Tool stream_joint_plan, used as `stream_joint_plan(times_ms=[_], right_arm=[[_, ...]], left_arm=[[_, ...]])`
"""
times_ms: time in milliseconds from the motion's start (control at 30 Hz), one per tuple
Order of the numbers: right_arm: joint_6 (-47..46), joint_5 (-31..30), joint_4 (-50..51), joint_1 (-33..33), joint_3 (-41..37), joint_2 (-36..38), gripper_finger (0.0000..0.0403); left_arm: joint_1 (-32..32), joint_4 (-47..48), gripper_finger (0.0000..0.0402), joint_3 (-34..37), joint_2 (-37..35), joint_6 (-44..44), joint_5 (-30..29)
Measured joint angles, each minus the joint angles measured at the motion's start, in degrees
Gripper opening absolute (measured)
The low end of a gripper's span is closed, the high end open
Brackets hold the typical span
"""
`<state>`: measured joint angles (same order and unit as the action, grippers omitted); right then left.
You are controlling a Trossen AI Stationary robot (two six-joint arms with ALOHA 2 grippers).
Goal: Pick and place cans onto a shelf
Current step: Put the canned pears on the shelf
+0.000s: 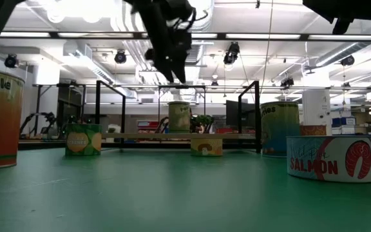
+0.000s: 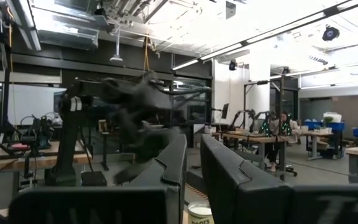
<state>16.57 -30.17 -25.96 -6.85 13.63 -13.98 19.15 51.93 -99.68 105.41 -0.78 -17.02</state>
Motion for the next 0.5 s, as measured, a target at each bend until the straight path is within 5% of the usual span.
stream_joint_plan(times_ms=[233, 500], right_arm=[[-1.72, 0.01, 0.32, -0.01, 0.00, 0.01, 0.0036], [-2.01, 0.01, 1.04, -0.01, 0.00, 0.02, 0.0036]], left_arm=[[-5.25, 0.75, 0.0222, 4.32, 0.09, -10.51, 0.16], [1.54, -7.04, 0.0028, 10.02, 1.06, -15.18, -3.00]])
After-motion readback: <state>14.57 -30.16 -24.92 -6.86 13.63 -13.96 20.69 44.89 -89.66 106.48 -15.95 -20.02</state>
